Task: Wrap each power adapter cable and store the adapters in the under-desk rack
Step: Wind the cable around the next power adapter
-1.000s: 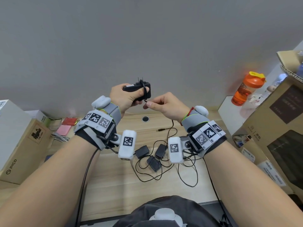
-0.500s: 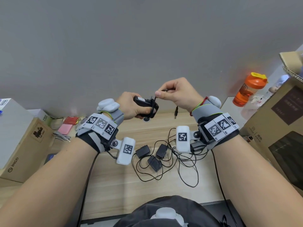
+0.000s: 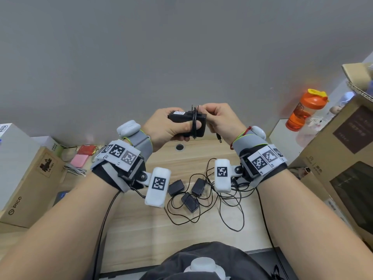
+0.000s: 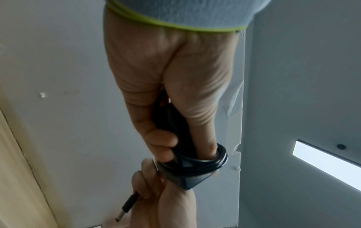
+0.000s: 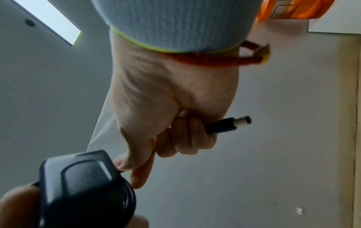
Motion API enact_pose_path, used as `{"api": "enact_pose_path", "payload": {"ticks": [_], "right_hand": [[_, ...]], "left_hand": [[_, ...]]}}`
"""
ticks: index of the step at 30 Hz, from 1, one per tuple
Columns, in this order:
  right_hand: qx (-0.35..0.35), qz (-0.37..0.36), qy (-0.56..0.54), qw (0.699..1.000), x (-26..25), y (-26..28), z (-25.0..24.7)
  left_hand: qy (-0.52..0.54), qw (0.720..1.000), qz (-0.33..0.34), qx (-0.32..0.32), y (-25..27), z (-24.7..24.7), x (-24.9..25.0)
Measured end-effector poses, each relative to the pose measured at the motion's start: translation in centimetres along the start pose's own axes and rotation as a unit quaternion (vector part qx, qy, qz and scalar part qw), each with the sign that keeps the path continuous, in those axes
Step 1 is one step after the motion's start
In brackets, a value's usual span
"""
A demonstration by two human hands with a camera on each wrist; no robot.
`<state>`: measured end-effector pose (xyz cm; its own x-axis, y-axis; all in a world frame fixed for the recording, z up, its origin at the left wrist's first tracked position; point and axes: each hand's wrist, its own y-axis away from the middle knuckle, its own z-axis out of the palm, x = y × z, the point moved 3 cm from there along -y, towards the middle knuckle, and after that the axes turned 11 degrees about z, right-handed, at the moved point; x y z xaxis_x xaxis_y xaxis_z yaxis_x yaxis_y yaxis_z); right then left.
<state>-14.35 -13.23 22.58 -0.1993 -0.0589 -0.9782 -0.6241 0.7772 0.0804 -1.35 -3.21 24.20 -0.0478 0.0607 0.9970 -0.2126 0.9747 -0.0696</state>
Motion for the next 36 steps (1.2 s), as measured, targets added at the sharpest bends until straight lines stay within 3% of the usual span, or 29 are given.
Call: {"api": "enact_pose_path", "payload": {"ticks": [10,18,24,26,30,36], "right_hand": [[-0.06,0.058,-0.02,0.996,2.2,0.0,2.5],[-0.048,0.03,0.096,0.994,1.4,0.7,2.8],[-0.033,0.014,0.245,0.969,-0.5,0.8,3.1],[-0.024,0.022,0.222,0.974,-0.9,0.8,2.8],[-0.041,0.016,0.077,0.996,-1.4,1.0,2.8],[-0.107,0.016,-0.016,0.994,-1.5,1.2,3.5]], "left_hand": [[0.112,0.988,0.018,0.106,-1.2,-0.7,-0.7],[0.133,0.968,-0.008,0.213,-2.0,-3.2,-2.0],[0.128,0.962,-0.022,0.239,-2.2,-3.2,-3.0],[0.122,0.962,-0.022,0.243,-2.2,-3.2,-3.1],[0.099,0.966,-0.023,0.237,-2.1,-3.1,-3.3],[0.057,0.975,0.015,0.214,-1.8,-2.7,-3.2]]}}
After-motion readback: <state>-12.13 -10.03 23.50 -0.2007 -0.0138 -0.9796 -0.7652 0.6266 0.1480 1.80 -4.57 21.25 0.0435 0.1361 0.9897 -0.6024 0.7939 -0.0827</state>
